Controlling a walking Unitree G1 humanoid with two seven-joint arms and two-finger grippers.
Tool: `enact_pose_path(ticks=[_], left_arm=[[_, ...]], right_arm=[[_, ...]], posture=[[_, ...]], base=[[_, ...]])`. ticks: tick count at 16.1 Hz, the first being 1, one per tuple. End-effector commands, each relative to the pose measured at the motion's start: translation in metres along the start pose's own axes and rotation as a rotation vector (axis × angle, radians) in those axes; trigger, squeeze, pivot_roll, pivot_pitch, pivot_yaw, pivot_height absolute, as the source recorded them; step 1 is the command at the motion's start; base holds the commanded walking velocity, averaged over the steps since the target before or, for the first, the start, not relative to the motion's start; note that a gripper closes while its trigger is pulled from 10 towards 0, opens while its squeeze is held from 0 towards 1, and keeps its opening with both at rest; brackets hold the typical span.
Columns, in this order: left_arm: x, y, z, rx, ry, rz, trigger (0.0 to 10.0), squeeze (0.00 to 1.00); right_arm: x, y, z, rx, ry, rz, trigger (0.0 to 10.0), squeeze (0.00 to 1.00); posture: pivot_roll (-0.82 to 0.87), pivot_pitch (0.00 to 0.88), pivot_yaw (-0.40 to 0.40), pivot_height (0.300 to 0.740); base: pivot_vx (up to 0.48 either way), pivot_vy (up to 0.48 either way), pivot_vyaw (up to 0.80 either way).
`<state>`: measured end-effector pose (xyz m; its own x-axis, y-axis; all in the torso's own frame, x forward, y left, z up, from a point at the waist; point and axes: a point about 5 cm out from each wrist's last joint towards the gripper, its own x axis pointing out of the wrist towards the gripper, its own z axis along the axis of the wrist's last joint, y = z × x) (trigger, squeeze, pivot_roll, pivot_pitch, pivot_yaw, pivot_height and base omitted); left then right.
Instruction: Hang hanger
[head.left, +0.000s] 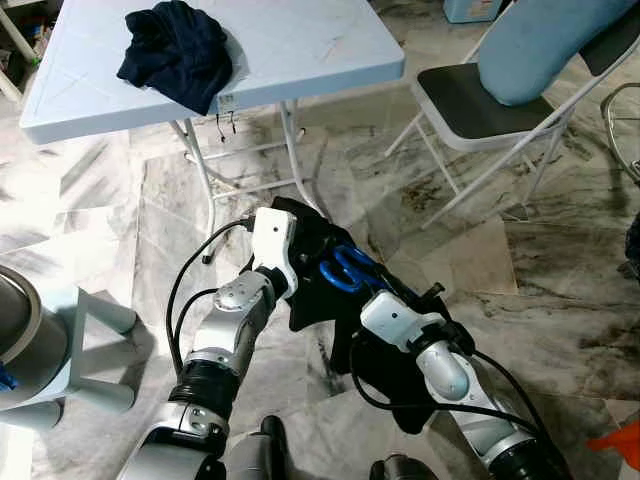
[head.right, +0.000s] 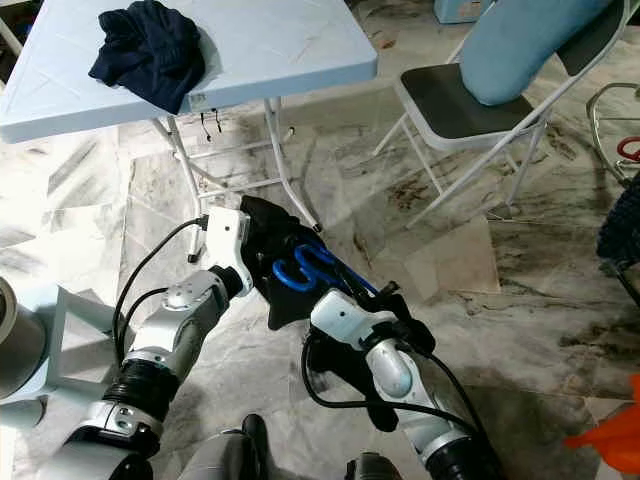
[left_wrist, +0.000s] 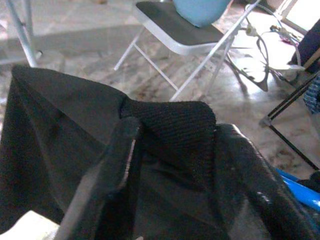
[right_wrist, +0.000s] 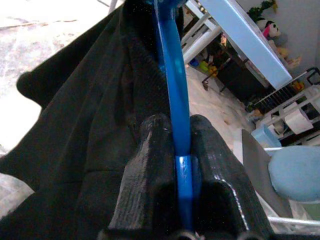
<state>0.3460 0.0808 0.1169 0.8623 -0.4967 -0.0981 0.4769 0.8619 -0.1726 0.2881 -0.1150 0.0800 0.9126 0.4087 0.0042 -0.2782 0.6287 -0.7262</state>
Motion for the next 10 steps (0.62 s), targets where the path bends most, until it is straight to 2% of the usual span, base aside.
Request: enact_pose_path(ticks=[1,5,10], left_arm=[[-0.013,0.027,-0.017,0.007,0.073,0.133,0.0,0.00],[-0.014,0.035,-0.013,0.018,0.034,0.181,0.0,0.00],[-0.017,0.049,-0.008,0.053,-0.006,0.259,0.0,0.00]], right_arm=[[0.006,-0.028,0.016,0.035,-0.085,-0.134,10.0,0.00],[0.003,-0.032,0.012,0.044,-0.068,-0.140,10.0,0.00],[0.001,-0.046,0.002,0.065,-0.032,-0.187,10.0,0.00]], posture=[[-0.14,0.213,0.066,0.740],[-0.14,0.213,0.063,0.740],[-0.14,0.212,0.061,0.740]], base=[[0.000,0.000,0.00],[0.000,0.000,0.00],[0.000,0.000,0.00]])
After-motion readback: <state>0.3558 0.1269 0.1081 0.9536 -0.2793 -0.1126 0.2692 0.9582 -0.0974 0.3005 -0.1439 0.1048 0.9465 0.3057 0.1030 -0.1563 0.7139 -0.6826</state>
